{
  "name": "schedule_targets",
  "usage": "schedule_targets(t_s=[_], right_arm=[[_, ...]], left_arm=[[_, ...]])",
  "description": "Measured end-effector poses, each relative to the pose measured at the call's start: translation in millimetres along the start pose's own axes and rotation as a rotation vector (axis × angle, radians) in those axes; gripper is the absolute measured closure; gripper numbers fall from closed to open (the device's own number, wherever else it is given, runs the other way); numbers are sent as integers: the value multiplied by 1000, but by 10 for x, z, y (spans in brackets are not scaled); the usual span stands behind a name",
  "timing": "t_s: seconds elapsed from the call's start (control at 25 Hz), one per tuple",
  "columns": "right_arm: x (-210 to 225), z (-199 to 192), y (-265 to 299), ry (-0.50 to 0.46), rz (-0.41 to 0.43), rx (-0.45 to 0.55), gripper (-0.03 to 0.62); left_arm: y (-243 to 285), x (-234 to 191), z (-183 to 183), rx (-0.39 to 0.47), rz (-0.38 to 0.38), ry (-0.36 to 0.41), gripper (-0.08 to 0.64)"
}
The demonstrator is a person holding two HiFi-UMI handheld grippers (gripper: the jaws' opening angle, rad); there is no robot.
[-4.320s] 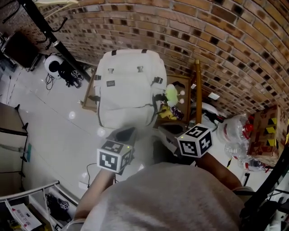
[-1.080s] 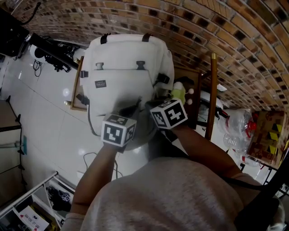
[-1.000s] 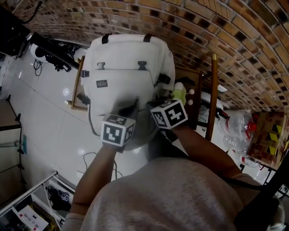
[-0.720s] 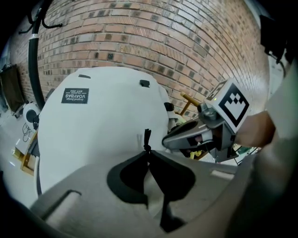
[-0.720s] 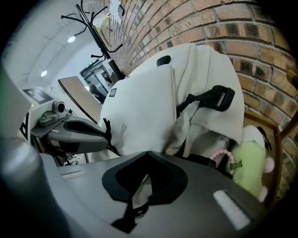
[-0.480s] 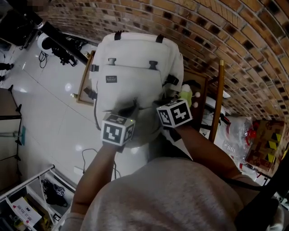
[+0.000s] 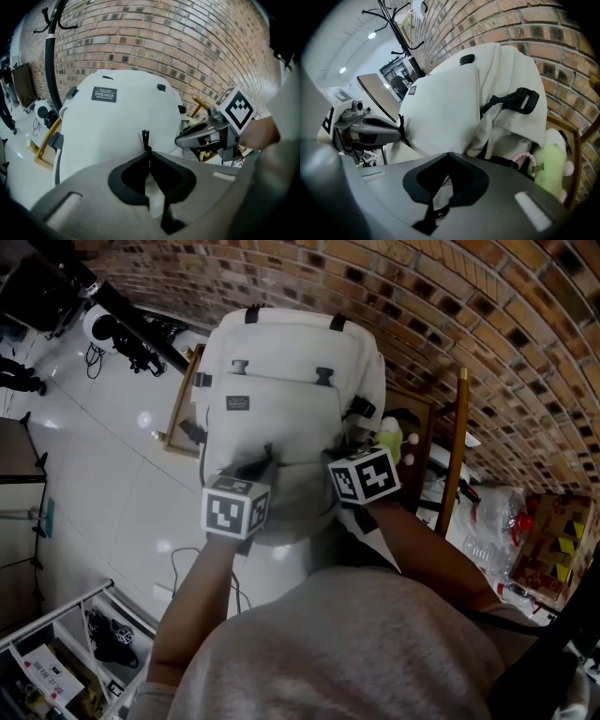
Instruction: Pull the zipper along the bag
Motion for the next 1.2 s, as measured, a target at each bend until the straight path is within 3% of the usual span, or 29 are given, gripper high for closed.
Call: schedule_targets(t_s=[0.88, 1.2], right_arm=[[12, 6, 30, -27, -2, -35, 592], [8, 10, 59, -44, -10, -44, 592]], left_arm=[[-411, -424, -231, 58, 136, -137, 549], [-590, -681, -314, 93, 194, -220, 549]])
Point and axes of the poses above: the fingertips, and each gripper's own axes: y forward along the fingers, x to its right, z out of its top, the point moved 10 cm from there along -y, backward along the fingers, and after that the axes turned 4 degrees about -y, right-handed, at the moved point
